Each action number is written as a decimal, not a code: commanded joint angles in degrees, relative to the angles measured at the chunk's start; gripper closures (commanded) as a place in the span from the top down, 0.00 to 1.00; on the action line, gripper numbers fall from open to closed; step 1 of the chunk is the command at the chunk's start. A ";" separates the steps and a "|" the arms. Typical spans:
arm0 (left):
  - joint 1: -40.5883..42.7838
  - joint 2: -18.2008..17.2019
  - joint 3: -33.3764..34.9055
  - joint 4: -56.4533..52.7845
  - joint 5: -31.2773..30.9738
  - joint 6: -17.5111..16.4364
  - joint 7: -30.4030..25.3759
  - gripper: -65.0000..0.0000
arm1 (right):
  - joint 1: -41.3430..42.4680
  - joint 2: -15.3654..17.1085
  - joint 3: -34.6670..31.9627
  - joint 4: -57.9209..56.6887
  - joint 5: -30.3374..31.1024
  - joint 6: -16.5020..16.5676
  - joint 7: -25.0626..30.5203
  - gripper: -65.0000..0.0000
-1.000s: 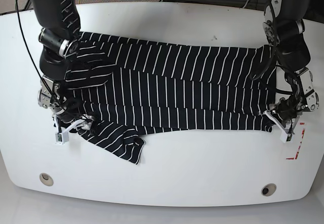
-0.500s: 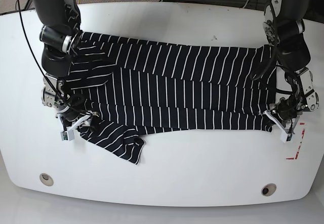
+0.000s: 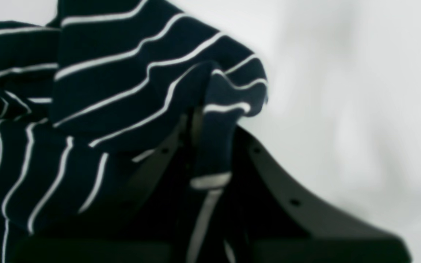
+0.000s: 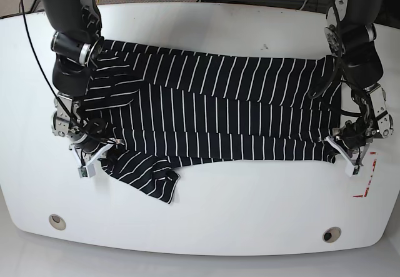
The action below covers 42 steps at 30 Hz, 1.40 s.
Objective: Layout the t-shirt on the table in an organized manner, then fold the t-shirt properly
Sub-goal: 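Lift the hem with both grippers and fold it toward the collar, then carry the hem over the shirt and lay it near the collar edge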
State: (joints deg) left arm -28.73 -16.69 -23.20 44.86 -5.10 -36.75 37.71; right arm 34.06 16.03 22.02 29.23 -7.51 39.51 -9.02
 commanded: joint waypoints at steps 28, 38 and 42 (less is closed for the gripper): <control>-2.35 -0.85 -0.32 15.23 -1.09 -3.25 2.51 0.00 | -3.95 -3.15 -5.63 46.85 0.78 0.49 -27.07 0.00; -0.32 -0.85 -0.40 23.14 -1.18 -3.25 5.76 0.00 | -9.05 -3.07 -8.26 58.90 0.87 0.49 -31.91 0.00; 1.70 -0.85 -0.49 27.89 -1.18 -3.25 8.13 0.00 | -12.57 -3.07 -8.09 63.56 1.13 0.49 -33.31 0.00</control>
State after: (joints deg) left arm -26.63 -16.60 -23.53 69.91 -5.80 -40.07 46.13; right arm 21.63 12.27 13.63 88.73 -7.29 40.51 -43.07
